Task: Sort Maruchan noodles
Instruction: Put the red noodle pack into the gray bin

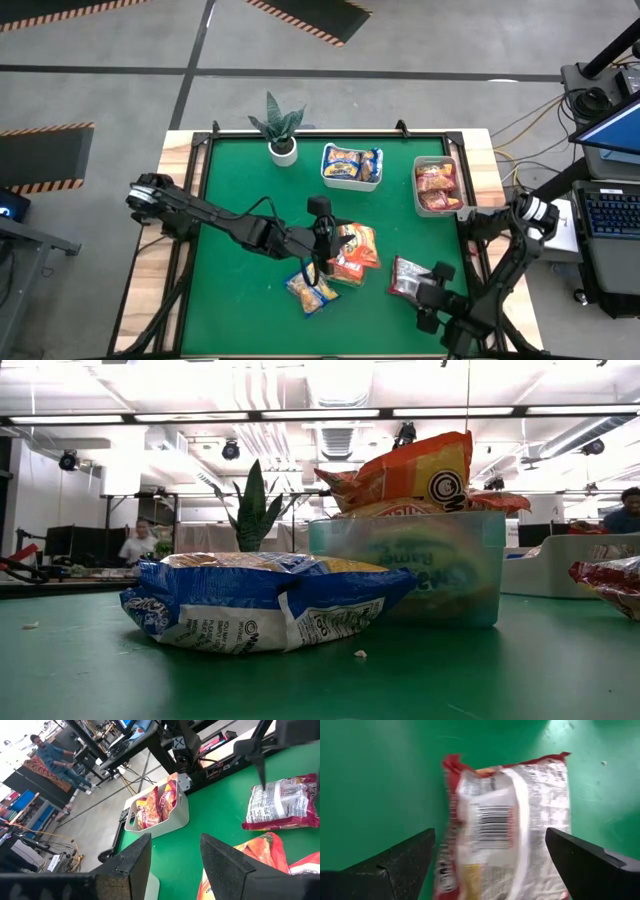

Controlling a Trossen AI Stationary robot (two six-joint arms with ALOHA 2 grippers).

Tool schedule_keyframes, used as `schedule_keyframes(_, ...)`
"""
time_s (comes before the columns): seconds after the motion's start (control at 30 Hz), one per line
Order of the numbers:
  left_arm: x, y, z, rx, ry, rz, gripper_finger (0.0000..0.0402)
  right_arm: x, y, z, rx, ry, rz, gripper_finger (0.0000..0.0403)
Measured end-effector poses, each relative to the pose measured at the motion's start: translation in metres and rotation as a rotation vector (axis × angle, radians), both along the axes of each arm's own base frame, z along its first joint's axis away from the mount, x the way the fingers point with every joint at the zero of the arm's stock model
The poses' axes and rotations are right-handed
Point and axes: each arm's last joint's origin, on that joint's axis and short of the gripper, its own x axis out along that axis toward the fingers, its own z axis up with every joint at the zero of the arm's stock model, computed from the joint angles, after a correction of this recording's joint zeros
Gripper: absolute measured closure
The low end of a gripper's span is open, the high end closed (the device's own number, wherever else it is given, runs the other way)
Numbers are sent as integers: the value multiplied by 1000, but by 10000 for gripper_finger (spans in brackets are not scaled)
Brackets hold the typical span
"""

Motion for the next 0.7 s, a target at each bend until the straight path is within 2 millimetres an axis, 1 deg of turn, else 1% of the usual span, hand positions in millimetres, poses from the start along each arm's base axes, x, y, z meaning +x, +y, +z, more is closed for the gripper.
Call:
schedule_keyframes(0.23, 0, 0, 0, 0, 0, 0, 249, 11, -12, -14, -35, 39, 66, 35)
schedule_keyframes(0.47, 0, 1, 0, -1, 0, 1, 249, 20, -22, -19, -78, 64, 107, 36)
schedule_keyframes(0.57, 0, 1, 0, -3, 0, 2, 249, 21, -22, -19, -77, 70, 115, 51)
schedule_keyframes(0.7, 0, 1, 0, -3, 0, 2, 249, 21, -21, -20, -65, 67, 117, 88)
